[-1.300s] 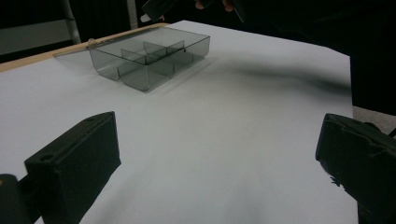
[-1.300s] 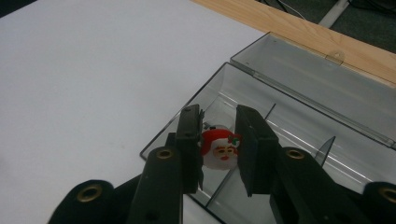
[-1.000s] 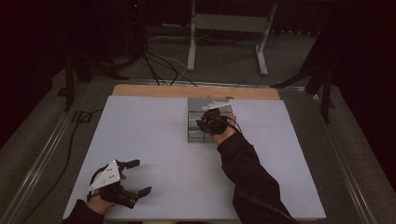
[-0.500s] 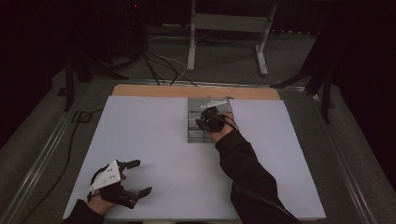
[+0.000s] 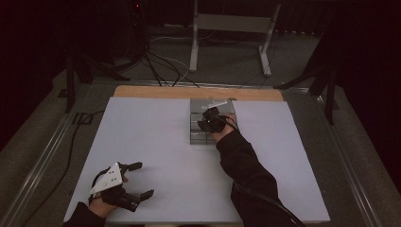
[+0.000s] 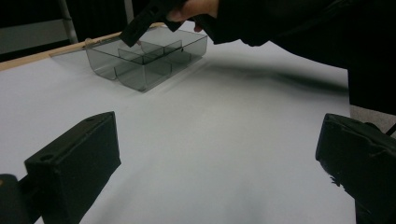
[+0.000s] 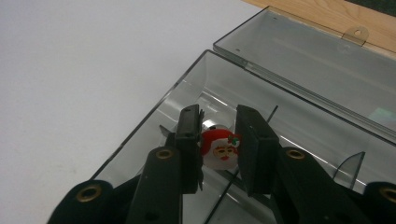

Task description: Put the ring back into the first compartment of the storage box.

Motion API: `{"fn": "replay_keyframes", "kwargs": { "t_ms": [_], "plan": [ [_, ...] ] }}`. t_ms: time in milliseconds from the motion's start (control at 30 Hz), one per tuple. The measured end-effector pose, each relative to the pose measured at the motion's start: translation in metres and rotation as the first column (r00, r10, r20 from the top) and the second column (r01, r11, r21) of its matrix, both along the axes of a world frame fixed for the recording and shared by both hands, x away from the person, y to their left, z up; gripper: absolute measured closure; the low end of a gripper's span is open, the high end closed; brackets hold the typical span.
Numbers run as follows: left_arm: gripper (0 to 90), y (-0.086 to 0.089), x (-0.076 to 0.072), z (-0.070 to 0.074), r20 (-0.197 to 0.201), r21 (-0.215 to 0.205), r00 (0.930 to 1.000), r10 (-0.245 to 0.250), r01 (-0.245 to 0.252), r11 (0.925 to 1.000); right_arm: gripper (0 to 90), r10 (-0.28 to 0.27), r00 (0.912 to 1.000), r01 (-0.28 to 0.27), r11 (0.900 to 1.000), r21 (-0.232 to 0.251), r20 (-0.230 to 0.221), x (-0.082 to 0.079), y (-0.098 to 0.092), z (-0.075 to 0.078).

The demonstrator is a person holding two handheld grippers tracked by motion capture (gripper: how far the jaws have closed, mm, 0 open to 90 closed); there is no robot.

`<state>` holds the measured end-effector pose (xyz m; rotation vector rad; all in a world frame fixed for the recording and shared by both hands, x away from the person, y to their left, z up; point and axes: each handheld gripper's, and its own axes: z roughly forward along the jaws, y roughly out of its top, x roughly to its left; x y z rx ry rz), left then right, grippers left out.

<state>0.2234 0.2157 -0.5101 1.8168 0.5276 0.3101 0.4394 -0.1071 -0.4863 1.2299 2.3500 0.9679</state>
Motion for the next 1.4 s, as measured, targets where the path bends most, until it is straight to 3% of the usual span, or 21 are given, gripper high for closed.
{"fn": "replay_keyframes", "kwargs": {
  "t_ms": [667,700,733,767,867,900,933,967,1000,1033,1067,1100,1267,1400],
  "plan": [
    [0.5,0.0,0.0,0.0,0.001,0.001,1.0,0.001,-0.001,1.0,67.7,-0.003,0.9993,0.003,1.0,0.011,-0.037,0.012,0.004,-0.008],
    [0.5,0.0,0.0,0.0,0.002,0.001,1.0,0.001,-0.001,1.0,59.6,0.0,0.9995,0.0,1.0,0.017,-0.033,0.012,0.004,-0.008],
    [0.5,0.0,0.0,0.0,0.002,0.002,1.0,0.001,-0.001,1.0,59.6,0.0,0.9995,0.0,1.0,0.017,-0.033,0.012,0.004,-0.008],
    [0.5,0.0,0.0,0.0,0.003,0.001,1.0,0.001,-0.001,1.0,51.0,0.001,0.9997,0.0,1.0,0.022,-0.023,0.01,0.002,-0.006],
    [0.5,0.0,0.0,0.0,0.003,0.002,1.0,0.0,0.0,1.0,43.1,0.003,1.0,-0.003,1.0,0.025,-0.003,0.008,0.0,-0.002],
    [0.5,0.0,0.0,0.0,0.003,0.002,1.0,0.0,0.0,1.0,34.0,-0.009,0.9999,0.008,0.998,0.059,0.014,0.005,-0.003,0.002],
    [0.5,0.0,0.0,0.0,0.003,0.002,1.0,0.0,0.0,1.0,34.0,-0.009,0.9999,0.008,0.998,0.059,0.014,0.005,-0.003,0.002],
    [0.5,0.0,0.0,0.0,0.004,0.001,1.0,0.001,-0.001,1.0,25.1,-0.001,0.9999,0.0,0.996,0.091,0.014,0.003,-0.005,0.006],
    [0.5,0.0,0.0,0.0,0.004,0.001,1.0,0.001,-0.001,1.0,25.1,-0.001,0.9999,0.0,0.996,0.091,0.014,0.003,-0.005,0.006],
    [0.5,0.0,0.0,0.0,0.004,0.002,1.0,0.0,0.0,1.0,16.0,0.033,0.9994,-0.035,0.993,0.113,0.014,-0.001,-0.006,0.009],
    [0.5,0.0,0.0,0.0,0.004,0.002,1.0,0.0,0.0,1.0,16.0,0.033,0.9994,-0.035,0.993,0.113,0.014,-0.001,-0.006,0.009],
    [0.5,0.0,0.0,0.0,0.006,0.004,1.0,0.001,-0.001,1.0,13.5,0.071,0.9975,-0.071,0.991,0.11,0.007,-0.005,-0.006,0.011],
    [0.5,-0.001,-0.001,0.0,0.006,0.006,1.0,0.001,-0.001,1.0,10.9,0.093,0.9956,-0.093,0.988,0.126,0.005,-0.012,-0.006,0.015],
    [0.5,-0.001,0.0,0.0,0.006,0.005,1.0,0.002,-0.002,1.0,2.4,0.121,0.9925,-0.122,0.983,0.134,0.014,-0.017,-0.008,0.017]
  ]
}}
